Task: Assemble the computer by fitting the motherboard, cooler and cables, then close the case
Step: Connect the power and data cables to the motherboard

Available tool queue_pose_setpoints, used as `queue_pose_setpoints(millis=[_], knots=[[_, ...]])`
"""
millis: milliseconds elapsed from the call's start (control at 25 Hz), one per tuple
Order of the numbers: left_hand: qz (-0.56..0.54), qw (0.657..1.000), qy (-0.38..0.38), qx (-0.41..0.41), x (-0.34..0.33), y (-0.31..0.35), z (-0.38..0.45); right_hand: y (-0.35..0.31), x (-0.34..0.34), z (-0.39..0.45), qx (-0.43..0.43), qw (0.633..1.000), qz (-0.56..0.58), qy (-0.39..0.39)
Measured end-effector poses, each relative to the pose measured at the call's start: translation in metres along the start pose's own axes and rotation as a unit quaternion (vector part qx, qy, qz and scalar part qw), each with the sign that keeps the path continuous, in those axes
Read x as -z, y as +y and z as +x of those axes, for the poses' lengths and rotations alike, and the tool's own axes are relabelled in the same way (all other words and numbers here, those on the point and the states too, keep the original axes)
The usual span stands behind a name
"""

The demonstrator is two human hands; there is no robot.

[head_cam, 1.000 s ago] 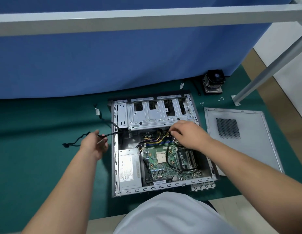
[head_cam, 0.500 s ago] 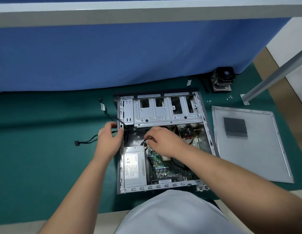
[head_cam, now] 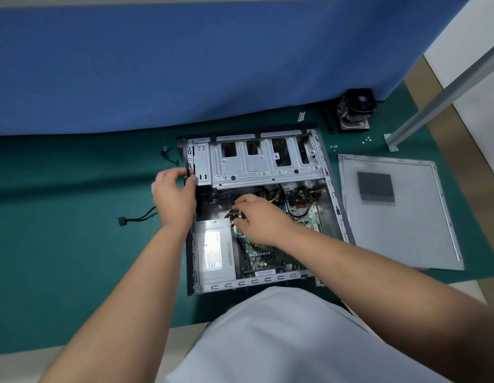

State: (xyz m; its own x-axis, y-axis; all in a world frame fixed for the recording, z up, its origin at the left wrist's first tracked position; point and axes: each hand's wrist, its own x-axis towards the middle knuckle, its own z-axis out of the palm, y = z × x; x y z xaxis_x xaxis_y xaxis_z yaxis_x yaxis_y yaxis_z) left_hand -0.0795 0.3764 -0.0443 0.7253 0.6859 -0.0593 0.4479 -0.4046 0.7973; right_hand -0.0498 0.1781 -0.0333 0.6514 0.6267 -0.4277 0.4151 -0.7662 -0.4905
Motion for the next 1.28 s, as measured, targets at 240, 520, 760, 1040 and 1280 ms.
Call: queue_pose_setpoints(millis=[240, 520, 760, 1040, 1280], knots=[[-0.031, 0.985, -0.093, -0.143, -0.004, -0.002, -0.032, 0.007, 0.016, -0.009, -0.080, 0.970, 0.207, 0.099], [0.063, 0.957, -0.161, -0.234, -0.011, 0.003, -0.047, -0.033, 0.037, 0.021, -0.104, 0.844, 0.523, 0.058], [0.206, 0.949, -0.170, -0.169, -0.008, 0.000, -0.048, -0.018, 0.054, 0.014, -0.117, 0.726, 0.653, 0.183], [0.297, 0.897, -0.265, -0.190, 0.003, 0.009, -0.039, 0.033, 0.083, -0.013, -0.139, 0.616, 0.722, 0.284], [0.289, 0.873, -0.332, -0.209, 0.007, 0.013, -0.027, 0.083, 0.098, -0.041, -0.161, 0.592, 0.710, 0.345]])
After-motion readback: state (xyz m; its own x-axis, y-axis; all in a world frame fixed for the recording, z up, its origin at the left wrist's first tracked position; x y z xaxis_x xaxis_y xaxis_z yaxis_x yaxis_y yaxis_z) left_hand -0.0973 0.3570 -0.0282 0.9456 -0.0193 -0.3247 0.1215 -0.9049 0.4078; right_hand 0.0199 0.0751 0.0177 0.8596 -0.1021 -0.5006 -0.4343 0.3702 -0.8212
